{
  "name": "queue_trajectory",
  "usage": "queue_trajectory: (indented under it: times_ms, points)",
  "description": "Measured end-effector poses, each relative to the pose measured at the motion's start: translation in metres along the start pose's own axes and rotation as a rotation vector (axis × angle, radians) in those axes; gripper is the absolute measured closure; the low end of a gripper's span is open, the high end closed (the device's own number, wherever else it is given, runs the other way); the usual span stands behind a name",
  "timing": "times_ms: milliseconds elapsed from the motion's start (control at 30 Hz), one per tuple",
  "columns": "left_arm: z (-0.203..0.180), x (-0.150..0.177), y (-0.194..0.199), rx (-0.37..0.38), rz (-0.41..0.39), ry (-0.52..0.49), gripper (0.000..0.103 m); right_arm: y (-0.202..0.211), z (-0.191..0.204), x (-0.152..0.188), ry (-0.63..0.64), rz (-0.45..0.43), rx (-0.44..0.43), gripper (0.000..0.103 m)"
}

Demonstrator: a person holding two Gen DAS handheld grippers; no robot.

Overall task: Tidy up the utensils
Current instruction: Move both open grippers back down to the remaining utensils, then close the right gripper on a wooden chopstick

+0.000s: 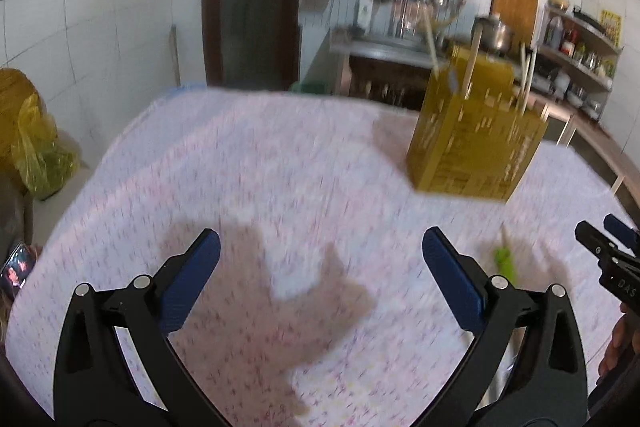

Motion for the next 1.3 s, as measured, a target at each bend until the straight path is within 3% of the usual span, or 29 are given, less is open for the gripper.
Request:
queue_trajectory:
  times_ms: [300,400,567,700,833,1100,1300]
  points:
    - [0.002,0.016,-0.040,-0.035,0.111,-0.001,0.005,-0.048,0.012,0.002,-0.016,0.136,0.019,0.025]
    - [0.001,0.015,-0.043,-0.039,0.120,-0.003,0.005,-0.060,0.017,-0.003,-0.024,0.174,0.002,0.039]
    - [-0.001,0.014,-0.043,-0.041,0.127,-0.004,0.005,-0.079,0.021,-0.012,-0.049,0.216,-0.028,0.049]
    - [-0.003,0.015,-0.046,-0.045,0.141,-0.007,0.005,-0.093,0.025,-0.018,-0.061,0.261,-0.023,0.065]
    - [-0.008,0.016,-0.049,-0.051,0.153,-0.014,0.005,-0.091,0.034,-0.016,-0.040,0.255,-0.043,0.093]
    - [-0.028,0.022,-0.048,-0.002,0.193,0.007,0.005,-0.072,0.012,0.001,-0.045,0.264,-0.093,0.097]
    - [-0.068,0.031,-0.047,0.025,0.209,-0.055,0.005,-0.061,-0.013,0.015,-0.030,0.275,-0.080,0.097]
Point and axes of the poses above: each gripper's, at about its wrist camera, not at the fingertips, and y roughly against the way its jaws point, z to its left, x to its underside, the point moved 1 cm from there along -y, roughly the way its jaws point, and after that the axes turned 11 degrees about z, right-handed, at the moved point
